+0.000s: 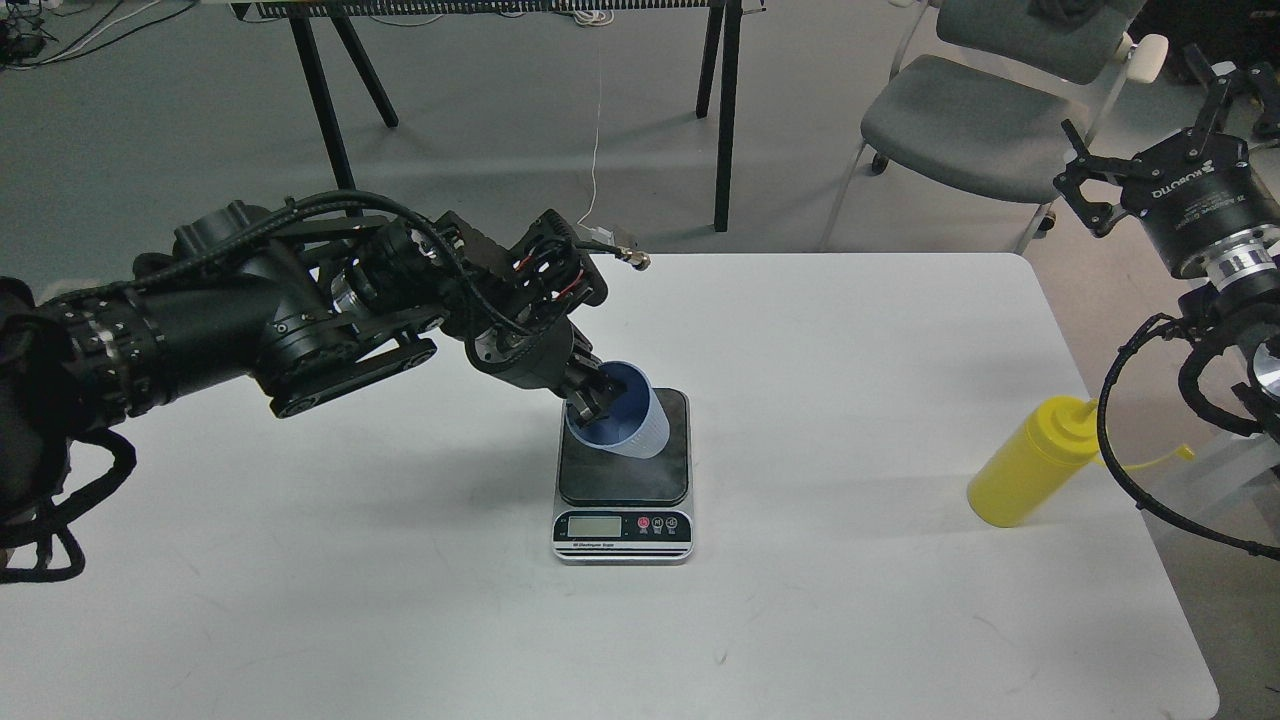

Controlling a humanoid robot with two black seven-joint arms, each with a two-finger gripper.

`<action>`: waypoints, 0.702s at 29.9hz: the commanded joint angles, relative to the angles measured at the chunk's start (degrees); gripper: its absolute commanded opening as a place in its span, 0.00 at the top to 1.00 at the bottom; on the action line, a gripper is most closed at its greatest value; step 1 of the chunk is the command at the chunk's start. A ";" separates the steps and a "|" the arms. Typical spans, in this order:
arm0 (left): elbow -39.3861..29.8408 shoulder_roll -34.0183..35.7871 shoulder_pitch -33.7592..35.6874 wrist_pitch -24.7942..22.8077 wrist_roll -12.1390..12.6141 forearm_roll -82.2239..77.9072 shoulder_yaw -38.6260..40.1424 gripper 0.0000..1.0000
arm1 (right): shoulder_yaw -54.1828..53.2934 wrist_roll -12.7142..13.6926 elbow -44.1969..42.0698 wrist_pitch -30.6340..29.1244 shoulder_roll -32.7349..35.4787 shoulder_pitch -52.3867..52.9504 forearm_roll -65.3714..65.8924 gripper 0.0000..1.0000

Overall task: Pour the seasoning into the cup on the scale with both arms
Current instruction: 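Lower the blue cup onto the scale and open the left gripper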

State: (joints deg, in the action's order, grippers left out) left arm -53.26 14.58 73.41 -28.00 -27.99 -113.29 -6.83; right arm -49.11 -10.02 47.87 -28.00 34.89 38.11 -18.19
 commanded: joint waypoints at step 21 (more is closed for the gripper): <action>4.31 -3.59 -1.08 0.00 -0.01 0.17 0.51 0.96 | -0.02 0.00 0.21 0.00 0.17 -0.14 0.00 0.00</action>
State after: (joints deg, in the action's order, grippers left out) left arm -49.41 11.69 72.46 -28.00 -28.00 -113.12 -6.55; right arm -49.13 -10.02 48.09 -28.00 35.00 37.98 -18.19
